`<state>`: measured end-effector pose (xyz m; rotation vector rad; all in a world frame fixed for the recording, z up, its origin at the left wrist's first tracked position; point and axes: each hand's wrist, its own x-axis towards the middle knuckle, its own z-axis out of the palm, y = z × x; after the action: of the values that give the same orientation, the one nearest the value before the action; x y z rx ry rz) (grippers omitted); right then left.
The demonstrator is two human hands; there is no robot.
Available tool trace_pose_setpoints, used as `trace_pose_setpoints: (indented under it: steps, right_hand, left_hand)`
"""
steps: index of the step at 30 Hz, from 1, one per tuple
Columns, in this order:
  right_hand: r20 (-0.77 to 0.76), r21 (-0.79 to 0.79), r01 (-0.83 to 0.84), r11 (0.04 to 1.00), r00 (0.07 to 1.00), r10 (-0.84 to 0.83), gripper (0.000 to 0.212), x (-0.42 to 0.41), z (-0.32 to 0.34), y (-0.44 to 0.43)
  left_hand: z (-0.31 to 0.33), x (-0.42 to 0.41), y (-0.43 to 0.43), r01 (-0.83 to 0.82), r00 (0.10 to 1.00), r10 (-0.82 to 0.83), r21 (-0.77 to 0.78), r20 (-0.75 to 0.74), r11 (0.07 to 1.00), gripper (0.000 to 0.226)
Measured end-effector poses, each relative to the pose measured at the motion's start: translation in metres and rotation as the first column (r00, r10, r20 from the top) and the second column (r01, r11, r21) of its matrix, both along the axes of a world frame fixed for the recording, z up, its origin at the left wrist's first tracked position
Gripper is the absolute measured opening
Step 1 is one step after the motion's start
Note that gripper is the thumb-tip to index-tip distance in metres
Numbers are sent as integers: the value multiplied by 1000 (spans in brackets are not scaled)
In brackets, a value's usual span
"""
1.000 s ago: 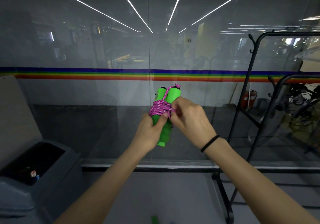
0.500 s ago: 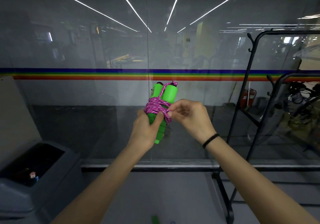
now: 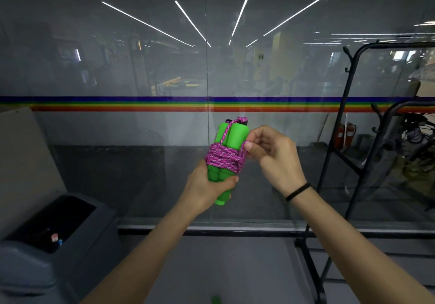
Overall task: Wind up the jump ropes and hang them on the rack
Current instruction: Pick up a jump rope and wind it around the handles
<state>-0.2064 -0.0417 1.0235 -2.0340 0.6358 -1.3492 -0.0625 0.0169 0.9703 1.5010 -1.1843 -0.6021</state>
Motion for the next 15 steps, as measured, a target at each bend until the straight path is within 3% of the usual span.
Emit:
trace_pose_setpoints:
  steps: [7,11,15]
  right_hand:
    - [142,-3,-15,1000,990,15,29,-4,9,2]
    - [179,-22,-14,1000,984,18,29,-4,10,4]
    - [122,-16,-55,998,991,56,26,-1,7,6]
  left_hand:
    - [-1,3,-1,28,995,-28,-5,-91,1000,29]
    - [-3,8,0,22,992,-23,-8,-122,1000,33]
    - [-4,5,2,43,977,-44,-10,-208,999,37]
